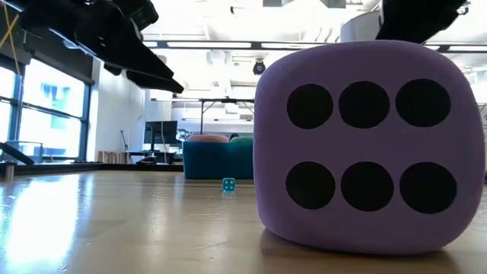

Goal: Pick & Place Dice
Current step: Put the small blue dice into the blue bin

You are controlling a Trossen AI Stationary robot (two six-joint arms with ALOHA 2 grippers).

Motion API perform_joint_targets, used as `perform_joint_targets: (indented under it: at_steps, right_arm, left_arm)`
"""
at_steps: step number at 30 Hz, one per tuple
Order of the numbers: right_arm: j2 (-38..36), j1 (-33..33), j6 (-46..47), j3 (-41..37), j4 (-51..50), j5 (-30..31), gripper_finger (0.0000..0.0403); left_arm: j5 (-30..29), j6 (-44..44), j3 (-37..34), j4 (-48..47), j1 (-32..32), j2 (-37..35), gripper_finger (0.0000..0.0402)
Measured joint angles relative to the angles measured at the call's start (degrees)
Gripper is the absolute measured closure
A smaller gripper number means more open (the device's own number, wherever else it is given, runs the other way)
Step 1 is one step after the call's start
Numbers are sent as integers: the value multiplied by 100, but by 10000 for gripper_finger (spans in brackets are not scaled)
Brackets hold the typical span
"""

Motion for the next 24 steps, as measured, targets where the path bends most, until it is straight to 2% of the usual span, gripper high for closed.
perform_joint_targets:
  at_steps: [8, 13, 18, 24]
  right_arm:
    - [5, 580, 543, -347, 993, 11, 257]
    - [7, 1075, 1117, -373, 1255, -8, 257]
    - [7, 1561, 2163, -373, 1267, -705, 257]
    - [7, 2188, 3829, -373, 1265, -1423, 257]
  left_arm:
    - [-7, -729, -4, 302, -344, 727, 2]
    - [-8, -841, -7, 949, -623, 1285, 2]
    - [-9, -986, -5, 1410, -900, 1709, 2]
    - [-42, -1086, -7, 1775, -1126, 1985, 2]
